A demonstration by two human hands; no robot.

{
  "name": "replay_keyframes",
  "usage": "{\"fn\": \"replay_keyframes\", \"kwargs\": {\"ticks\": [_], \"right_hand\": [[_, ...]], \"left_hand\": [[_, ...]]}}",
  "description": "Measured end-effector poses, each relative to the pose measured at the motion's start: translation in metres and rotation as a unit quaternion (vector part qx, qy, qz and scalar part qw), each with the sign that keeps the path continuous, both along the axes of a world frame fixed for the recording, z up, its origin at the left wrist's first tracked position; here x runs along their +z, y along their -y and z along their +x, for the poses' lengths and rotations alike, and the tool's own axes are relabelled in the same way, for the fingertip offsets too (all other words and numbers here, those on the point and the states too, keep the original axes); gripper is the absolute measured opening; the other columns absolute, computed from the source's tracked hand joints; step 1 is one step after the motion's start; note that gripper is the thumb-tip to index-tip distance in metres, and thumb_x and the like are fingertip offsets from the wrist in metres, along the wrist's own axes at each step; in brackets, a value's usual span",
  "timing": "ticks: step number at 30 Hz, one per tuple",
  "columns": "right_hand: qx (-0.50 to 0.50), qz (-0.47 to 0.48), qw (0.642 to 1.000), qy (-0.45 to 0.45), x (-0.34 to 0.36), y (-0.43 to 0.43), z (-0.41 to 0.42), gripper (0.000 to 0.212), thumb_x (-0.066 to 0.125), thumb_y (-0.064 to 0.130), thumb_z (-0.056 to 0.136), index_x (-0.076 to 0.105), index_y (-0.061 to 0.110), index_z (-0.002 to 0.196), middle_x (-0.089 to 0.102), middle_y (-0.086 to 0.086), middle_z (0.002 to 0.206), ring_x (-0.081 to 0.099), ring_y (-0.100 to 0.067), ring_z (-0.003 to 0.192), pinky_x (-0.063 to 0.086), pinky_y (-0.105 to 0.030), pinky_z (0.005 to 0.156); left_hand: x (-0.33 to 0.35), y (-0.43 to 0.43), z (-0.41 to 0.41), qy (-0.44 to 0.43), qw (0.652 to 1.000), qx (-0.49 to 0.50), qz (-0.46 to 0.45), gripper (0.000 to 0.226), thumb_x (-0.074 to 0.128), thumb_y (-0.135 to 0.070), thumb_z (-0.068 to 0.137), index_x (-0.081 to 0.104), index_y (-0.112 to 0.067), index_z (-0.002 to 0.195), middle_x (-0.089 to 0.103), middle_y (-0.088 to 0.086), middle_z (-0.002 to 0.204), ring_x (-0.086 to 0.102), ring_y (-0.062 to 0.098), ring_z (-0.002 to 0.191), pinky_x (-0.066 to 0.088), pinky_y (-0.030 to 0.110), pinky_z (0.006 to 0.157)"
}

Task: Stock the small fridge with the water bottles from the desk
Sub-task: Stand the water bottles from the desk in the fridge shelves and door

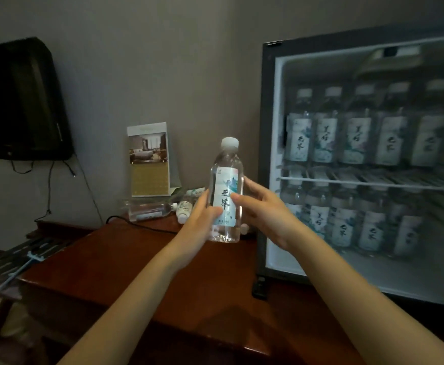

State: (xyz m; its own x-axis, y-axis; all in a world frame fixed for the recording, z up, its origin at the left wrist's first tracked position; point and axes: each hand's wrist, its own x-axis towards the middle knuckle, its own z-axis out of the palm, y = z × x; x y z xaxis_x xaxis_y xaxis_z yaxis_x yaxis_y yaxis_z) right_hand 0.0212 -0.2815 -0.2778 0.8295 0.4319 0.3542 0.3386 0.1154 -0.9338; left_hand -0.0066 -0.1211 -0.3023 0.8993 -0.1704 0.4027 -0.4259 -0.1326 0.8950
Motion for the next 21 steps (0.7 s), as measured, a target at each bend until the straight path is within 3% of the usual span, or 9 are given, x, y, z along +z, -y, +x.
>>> {"fn": "replay_keyframes", "kwargs": {"ticks": [2,5,11,16,21], "right_hand": [[-0.015,0.000,1.000,0.013,0.008,0.023,-0.010,0.044,0.062,0.020,0.088,0.048,0.036,0.126,0.069,0.001,0.111,0.068,-0.019,0.098,0.057,-0.037,0.083],[-0.059,-0.003,0.998,0.021,0.017,0.057,-0.025,0.050,0.062,0.017,0.088,0.045,0.030,0.134,0.070,-0.001,0.110,0.068,-0.017,0.098,0.056,-0.030,0.080],[-0.142,-0.036,0.988,0.049,0.031,0.119,-0.061,0.042,0.062,0.017,0.088,0.051,0.032,0.125,0.072,0.000,0.104,0.069,-0.017,0.095,0.055,-0.034,0.085],[-0.219,-0.040,0.973,0.068,0.046,0.167,-0.096,0.040,0.062,0.015,0.088,0.053,0.027,0.125,0.070,-0.007,0.109,0.068,-0.022,0.098,0.054,-0.040,0.090],[-0.279,-0.048,0.955,0.088,0.059,0.209,-0.135,0.057,0.064,0.017,0.086,0.042,0.019,0.139,0.070,-0.007,0.107,0.068,-0.021,0.098,0.055,-0.038,0.087]], "left_hand": [[0.006,0.021,-0.001,0.009,1.000,-0.026,-0.008,0.041,0.041,-0.038,0.082,0.036,-0.053,0.120,0.059,-0.016,0.114,0.064,0.009,0.100,0.054,0.024,0.071],[0.011,0.055,-0.003,0.018,0.998,-0.059,-0.028,0.037,0.043,-0.030,0.082,0.044,-0.060,0.104,0.064,-0.016,0.103,0.065,0.002,0.091,0.052,0.016,0.062],[0.018,0.123,-0.010,0.035,0.987,-0.141,-0.072,0.041,0.044,-0.026,0.080,0.044,-0.054,0.109,0.065,-0.009,0.106,0.068,0.010,0.092,0.054,0.021,0.062],[0.028,0.180,-0.024,0.056,0.976,-0.195,-0.073,0.040,0.045,-0.030,0.080,0.040,-0.062,0.104,0.063,-0.010,0.107,0.067,0.006,0.090,0.053,0.018,0.061],[0.041,0.228,-0.042,0.088,0.959,-0.257,-0.077,0.042,0.045,-0.028,0.081,0.043,-0.056,0.112,0.067,-0.015,0.106,0.065,0.007,0.097,0.054,0.019,0.067]]}}
